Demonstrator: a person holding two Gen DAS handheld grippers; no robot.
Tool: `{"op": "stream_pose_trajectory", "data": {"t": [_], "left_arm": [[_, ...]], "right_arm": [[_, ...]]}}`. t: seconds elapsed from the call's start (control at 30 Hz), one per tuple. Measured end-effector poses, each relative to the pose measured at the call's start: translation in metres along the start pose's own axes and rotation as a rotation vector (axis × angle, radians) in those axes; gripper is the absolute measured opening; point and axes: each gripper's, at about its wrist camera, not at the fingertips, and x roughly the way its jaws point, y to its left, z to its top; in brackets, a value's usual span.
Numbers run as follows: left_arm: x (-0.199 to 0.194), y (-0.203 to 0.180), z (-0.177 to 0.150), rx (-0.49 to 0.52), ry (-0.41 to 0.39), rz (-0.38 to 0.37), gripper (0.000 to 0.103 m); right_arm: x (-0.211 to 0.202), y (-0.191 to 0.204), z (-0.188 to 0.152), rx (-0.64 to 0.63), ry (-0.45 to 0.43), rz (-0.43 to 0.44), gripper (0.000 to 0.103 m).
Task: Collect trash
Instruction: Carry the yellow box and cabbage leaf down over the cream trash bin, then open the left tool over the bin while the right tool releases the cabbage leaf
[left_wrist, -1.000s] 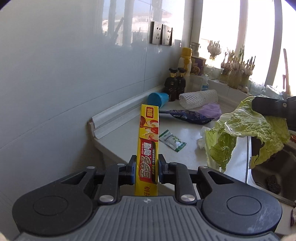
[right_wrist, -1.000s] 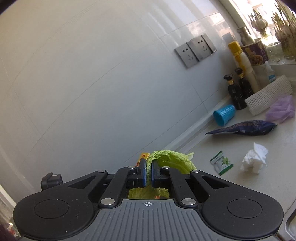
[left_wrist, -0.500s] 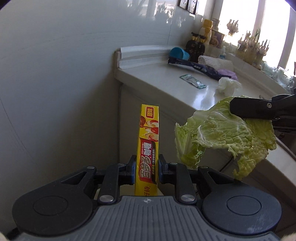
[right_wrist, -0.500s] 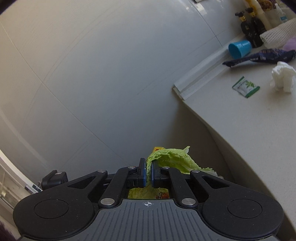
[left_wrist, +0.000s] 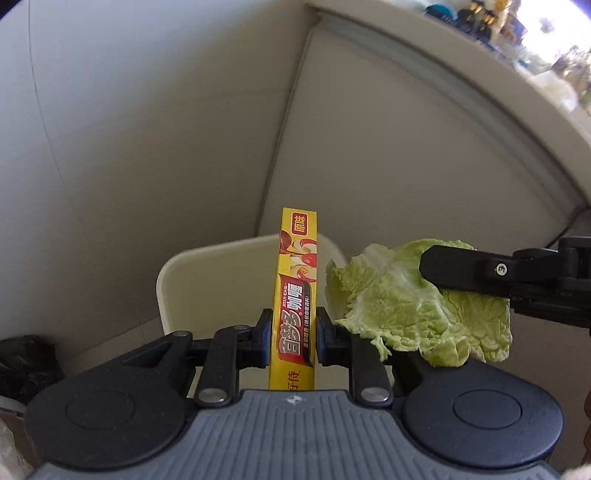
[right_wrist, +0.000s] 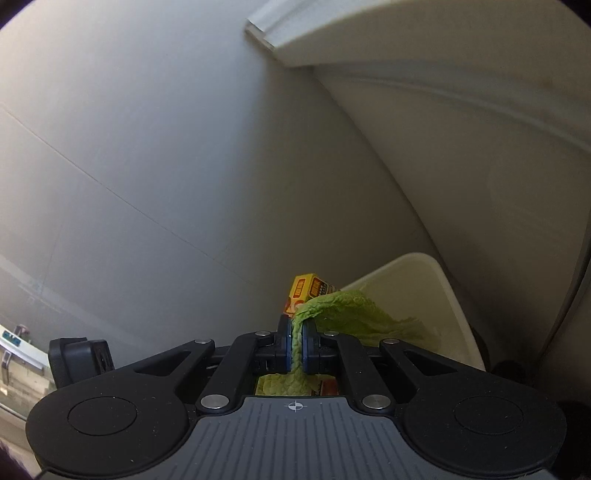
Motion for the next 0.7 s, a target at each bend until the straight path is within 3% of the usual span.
{"op": "stream_pose_trajectory", "data": {"t": [0.27,0.7], "left_arm": [[0.051,0.007,-0.005,0.007,0.068,0.113,0.02],[0.091,0.004,0.007,0.072,0.148,0.198,0.02]], "right_arm": [[0.046,-0.024,-0.02,-0.024,0.044,-0.129,0.006],[0.111,-0.035,-0.018,-0.093,0.126,-0.288,0.006]]}}
